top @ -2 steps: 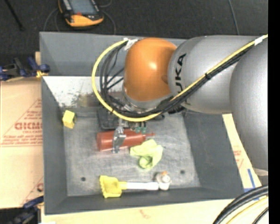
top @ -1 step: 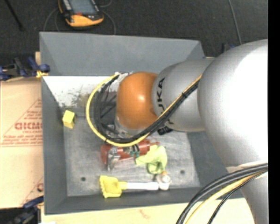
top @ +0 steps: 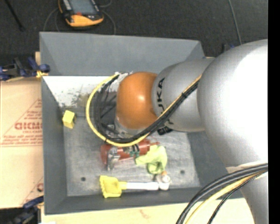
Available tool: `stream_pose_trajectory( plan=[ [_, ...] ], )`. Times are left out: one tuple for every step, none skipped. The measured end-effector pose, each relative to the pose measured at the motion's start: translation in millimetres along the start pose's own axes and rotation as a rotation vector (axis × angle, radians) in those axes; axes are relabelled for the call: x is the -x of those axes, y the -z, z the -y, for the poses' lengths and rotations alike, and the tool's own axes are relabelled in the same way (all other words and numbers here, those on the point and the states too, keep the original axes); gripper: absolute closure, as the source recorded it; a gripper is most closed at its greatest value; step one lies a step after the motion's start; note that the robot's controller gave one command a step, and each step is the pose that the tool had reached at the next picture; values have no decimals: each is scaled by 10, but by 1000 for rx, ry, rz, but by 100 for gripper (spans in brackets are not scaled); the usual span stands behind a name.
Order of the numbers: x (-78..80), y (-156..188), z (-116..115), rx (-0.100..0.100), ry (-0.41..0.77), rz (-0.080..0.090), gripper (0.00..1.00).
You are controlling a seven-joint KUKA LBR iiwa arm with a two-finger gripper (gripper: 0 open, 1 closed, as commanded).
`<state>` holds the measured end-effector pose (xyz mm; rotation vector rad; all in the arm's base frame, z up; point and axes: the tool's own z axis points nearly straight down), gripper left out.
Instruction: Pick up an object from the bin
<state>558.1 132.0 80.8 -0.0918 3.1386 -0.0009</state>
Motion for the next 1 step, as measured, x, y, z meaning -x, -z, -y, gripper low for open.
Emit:
stream_pose_trajectory(
  plan=[
    [123,1481,-5,1,-7,5,100]
  ],
)
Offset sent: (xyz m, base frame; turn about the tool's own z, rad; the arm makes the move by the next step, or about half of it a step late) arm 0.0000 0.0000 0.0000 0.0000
